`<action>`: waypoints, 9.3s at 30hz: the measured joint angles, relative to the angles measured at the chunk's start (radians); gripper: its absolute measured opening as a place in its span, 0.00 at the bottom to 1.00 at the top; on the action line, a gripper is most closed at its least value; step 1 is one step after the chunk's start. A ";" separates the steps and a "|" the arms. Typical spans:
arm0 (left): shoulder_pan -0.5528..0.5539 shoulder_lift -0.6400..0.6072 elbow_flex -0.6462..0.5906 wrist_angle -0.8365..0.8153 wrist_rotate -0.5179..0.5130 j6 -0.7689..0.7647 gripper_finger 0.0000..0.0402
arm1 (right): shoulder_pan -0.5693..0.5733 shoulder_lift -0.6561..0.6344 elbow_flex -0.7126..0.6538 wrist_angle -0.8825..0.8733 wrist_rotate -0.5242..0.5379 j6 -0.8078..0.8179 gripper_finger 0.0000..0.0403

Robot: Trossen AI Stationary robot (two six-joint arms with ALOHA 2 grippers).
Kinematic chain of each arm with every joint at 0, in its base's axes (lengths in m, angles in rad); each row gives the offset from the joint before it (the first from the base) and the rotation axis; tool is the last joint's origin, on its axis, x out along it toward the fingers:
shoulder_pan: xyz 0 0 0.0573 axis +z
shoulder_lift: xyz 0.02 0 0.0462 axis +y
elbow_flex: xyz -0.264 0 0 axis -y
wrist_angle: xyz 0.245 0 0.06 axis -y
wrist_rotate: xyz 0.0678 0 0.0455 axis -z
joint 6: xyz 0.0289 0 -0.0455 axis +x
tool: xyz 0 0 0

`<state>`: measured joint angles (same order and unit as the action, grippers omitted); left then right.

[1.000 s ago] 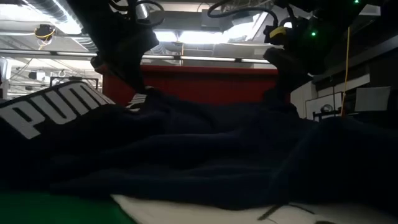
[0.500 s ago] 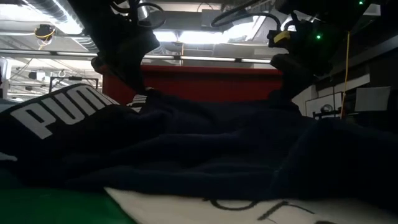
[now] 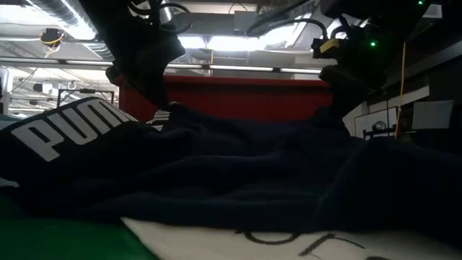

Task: Fold Laundry from Bin
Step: Fold the dark blue boxer shorts

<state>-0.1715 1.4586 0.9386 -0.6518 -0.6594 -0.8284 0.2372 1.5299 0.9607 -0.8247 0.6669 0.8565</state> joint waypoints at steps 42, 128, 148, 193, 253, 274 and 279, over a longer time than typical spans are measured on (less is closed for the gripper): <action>0.000 0.000 0.000 0.006 0.000 -0.003 0.00 | -0.236 0.020 0.109 0.180 -0.656 -0.725 0.34; -0.012 0.000 0.000 0.017 0.019 -0.003 0.00 | -0.290 0.196 0.109 0.170 -0.731 -0.659 0.30; -0.012 0.000 0.000 0.017 0.022 0.000 0.00 | -0.290 0.191 0.109 0.187 -0.704 -0.657 0.01; 0.109 0.000 0.000 0.008 -0.061 0.150 0.20 | -0.290 0.190 0.109 0.148 -0.120 -0.446 0.06; -0.473 0.437 0.173 0.255 0.410 0.044 0.20 | 0.312 0.188 -0.139 0.656 -0.463 -0.149 0.29; -0.475 0.433 0.174 0.178 0.569 0.042 0.20 | 0.312 0.189 -0.039 0.365 -0.774 -0.146 0.29; -0.473 0.419 0.171 0.172 0.574 0.042 0.20 | 0.313 0.193 -0.006 0.316 -0.750 -0.192 0.29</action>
<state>-0.6444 1.8776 1.1099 -0.4798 -0.0859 -0.7864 0.5503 1.7224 0.9544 -0.5087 -0.0829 0.6648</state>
